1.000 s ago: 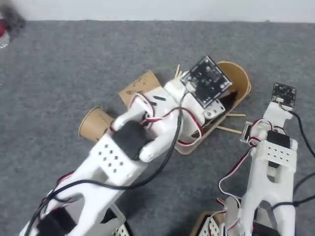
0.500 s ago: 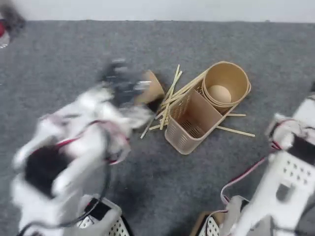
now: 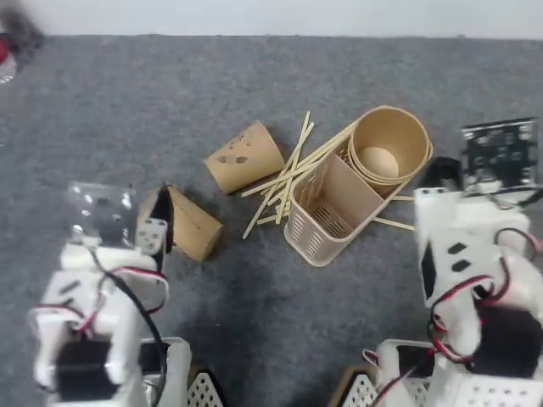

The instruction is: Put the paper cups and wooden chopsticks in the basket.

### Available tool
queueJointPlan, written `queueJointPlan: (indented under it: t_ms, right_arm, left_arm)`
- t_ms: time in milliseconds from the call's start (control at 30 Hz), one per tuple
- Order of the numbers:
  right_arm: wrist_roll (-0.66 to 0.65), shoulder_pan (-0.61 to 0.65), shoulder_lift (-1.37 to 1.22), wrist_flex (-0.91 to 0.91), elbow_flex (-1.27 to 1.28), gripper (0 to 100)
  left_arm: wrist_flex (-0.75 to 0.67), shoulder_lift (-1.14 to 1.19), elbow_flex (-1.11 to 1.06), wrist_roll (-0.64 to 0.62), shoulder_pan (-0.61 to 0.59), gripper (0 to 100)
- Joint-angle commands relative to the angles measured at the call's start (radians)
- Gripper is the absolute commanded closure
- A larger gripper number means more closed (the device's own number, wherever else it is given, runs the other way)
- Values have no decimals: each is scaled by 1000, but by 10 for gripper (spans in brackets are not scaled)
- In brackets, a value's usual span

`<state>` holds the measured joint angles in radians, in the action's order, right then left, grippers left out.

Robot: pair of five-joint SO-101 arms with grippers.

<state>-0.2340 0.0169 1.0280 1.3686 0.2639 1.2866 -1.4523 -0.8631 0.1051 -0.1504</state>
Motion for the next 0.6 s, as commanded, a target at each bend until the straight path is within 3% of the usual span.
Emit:
queueJointPlan:
  t_ms: [0,100,567]
  right_arm:
    - [-20,33,-15,-4,-20,991]
    - [-18,35,-28,-13,-6,991]
    - [6,28,-361,-38,28,991]
  left_arm:
    - [-83,-288,-317,-28,-3,848]
    - [-107,-384,-360,-49,-28,848]
    - [-307,-172,-521,-91,-26,848]
